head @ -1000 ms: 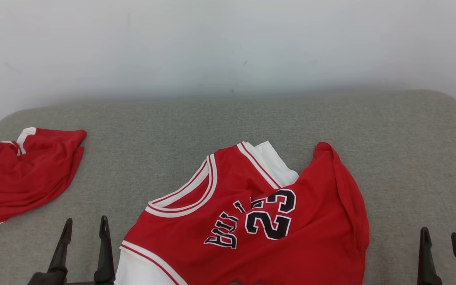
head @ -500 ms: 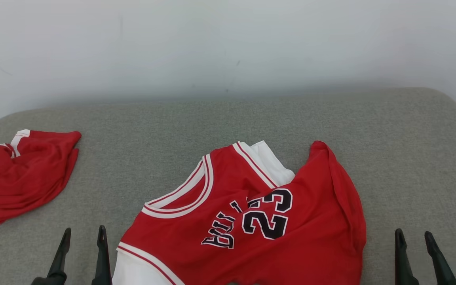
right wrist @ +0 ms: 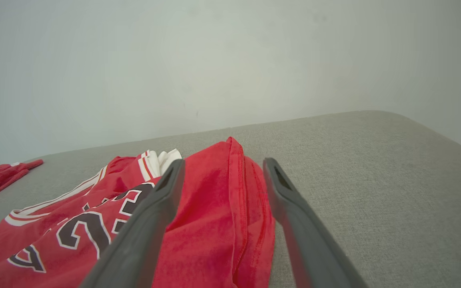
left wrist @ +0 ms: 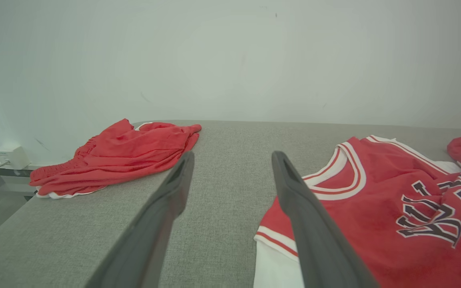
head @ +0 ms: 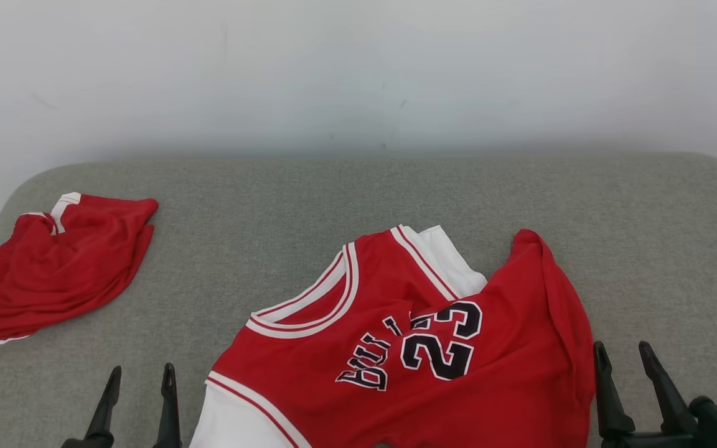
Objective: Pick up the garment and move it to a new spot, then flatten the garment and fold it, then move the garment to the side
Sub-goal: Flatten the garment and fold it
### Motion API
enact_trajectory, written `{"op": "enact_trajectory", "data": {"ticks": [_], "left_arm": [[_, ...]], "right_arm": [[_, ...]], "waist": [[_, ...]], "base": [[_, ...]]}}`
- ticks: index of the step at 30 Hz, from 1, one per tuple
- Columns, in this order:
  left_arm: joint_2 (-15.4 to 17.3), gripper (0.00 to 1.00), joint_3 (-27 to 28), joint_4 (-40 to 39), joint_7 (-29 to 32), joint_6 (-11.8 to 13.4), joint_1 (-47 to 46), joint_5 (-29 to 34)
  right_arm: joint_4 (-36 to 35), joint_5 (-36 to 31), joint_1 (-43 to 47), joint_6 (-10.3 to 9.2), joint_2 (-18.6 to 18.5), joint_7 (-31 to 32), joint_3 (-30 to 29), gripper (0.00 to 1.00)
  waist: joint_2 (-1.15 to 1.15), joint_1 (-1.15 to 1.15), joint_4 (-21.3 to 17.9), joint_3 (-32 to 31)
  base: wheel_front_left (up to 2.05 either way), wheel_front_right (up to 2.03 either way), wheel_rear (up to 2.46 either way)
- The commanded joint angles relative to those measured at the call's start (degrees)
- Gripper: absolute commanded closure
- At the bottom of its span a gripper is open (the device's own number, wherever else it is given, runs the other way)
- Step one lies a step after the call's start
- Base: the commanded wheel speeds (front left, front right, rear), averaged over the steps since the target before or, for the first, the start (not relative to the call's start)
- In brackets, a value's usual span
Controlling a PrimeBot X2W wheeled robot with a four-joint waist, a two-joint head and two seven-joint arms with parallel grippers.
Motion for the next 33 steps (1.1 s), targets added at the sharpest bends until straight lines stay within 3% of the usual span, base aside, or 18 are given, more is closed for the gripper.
{"op": "enact_trajectory", "data": {"ticks": [1, 11, 18, 33], "left_arm": [[-0.36, 0.00, 0.15, 0.28, -0.19, -0.35, -0.35, 0.72], [-1.86, 0.00, -0.75, 0.54, -0.19, -1.41, -2.85, 1.55], [-2.70, 0.00, -1.79, 0.80, -0.19, -1.92, -5.25, 1.47], [-3.32, 0.00, -3.20, 1.50, -0.19, -2.66, -8.39, 1.02]], "right_arm": [[0.96, -0.50, -1.80, -0.15, -1.16, -0.01, 0.60, 0.00], [11.01, -1.79, -16.37, -0.15, -7.55, 3.10, 3.72, 0.00], [21.70, -0.98, -27.09, -0.15, -12.05, 6.82, 6.33, 0.00], [46.54, 3.05, -38.64, -0.15, -15.17, 16.15, 7.98, 0.00]], "waist": [[0.00, 0.00, 0.57, 0.20], [0.00, 0.00, 4.23, 3.56], [0.00, 0.00, 8.04, 6.50], [0.00, 0.00, 12.23, 10.14]], "base": [[0.00, 0.00, 0.00], [0.00, 0.00, 0.00], [0.00, 0.00, 0.00], [0.00, 0.00, 0.00]]}}
